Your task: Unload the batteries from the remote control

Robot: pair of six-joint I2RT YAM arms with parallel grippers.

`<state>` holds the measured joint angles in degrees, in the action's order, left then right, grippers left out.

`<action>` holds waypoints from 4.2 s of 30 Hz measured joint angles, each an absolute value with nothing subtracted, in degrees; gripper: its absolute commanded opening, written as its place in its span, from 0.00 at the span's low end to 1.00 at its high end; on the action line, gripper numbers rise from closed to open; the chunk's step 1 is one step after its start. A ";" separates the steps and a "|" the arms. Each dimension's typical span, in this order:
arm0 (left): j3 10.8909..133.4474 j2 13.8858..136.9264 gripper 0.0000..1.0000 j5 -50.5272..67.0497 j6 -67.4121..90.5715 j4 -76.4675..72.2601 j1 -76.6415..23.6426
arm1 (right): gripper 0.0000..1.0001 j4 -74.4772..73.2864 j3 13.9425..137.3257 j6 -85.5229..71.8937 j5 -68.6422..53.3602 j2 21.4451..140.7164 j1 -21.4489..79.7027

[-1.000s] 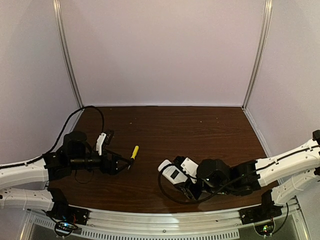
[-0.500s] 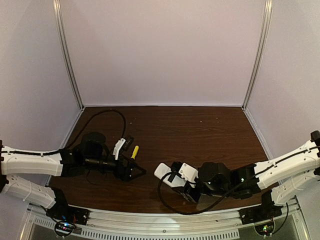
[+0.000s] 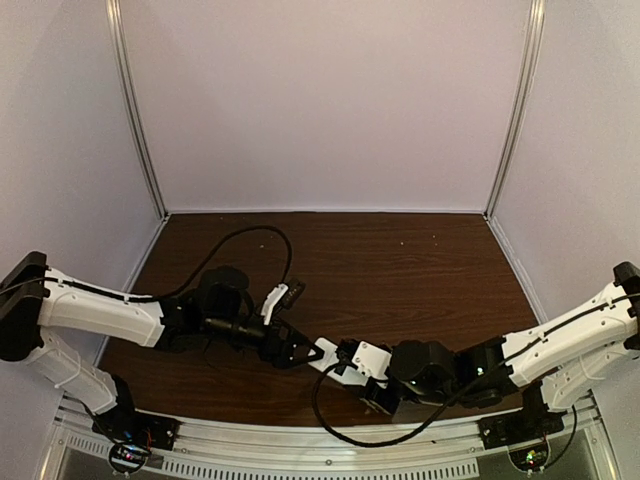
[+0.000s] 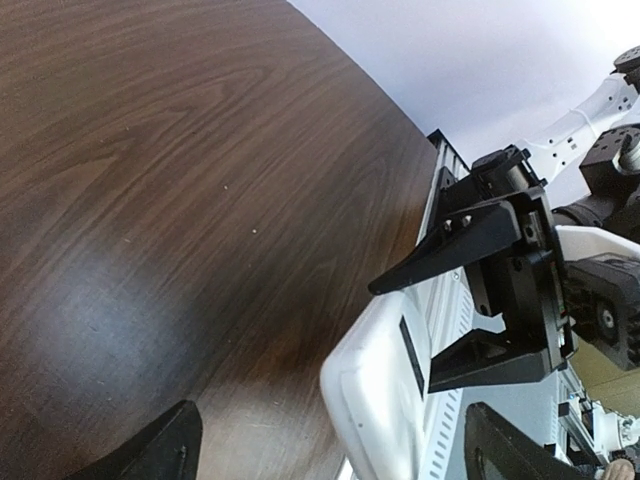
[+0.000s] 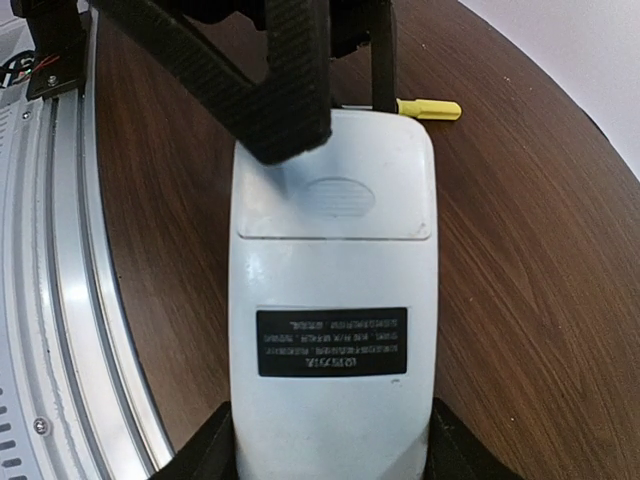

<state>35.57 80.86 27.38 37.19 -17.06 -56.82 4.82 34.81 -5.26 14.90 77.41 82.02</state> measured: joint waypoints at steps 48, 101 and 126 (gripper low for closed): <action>47.05 91.48 0.09 29.41 42.24 -18.31 -61.73 | 1.00 1.83 35.40 -7.79 26.89 74.15 83.18; 34.00 75.68 0.00 28.23 45.47 -37.36 -48.93 | 1.00 50.89 25.85 -40.40 -27.16 77.49 53.30; 31.22 81.25 0.00 24.51 58.46 -53.91 -58.94 | 0.67 52.31 24.77 -45.41 -29.63 72.95 60.66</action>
<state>31.22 81.25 24.51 58.46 -53.91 -58.94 52.31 24.77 -45.41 -29.63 72.95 60.66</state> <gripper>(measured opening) 0.174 0.718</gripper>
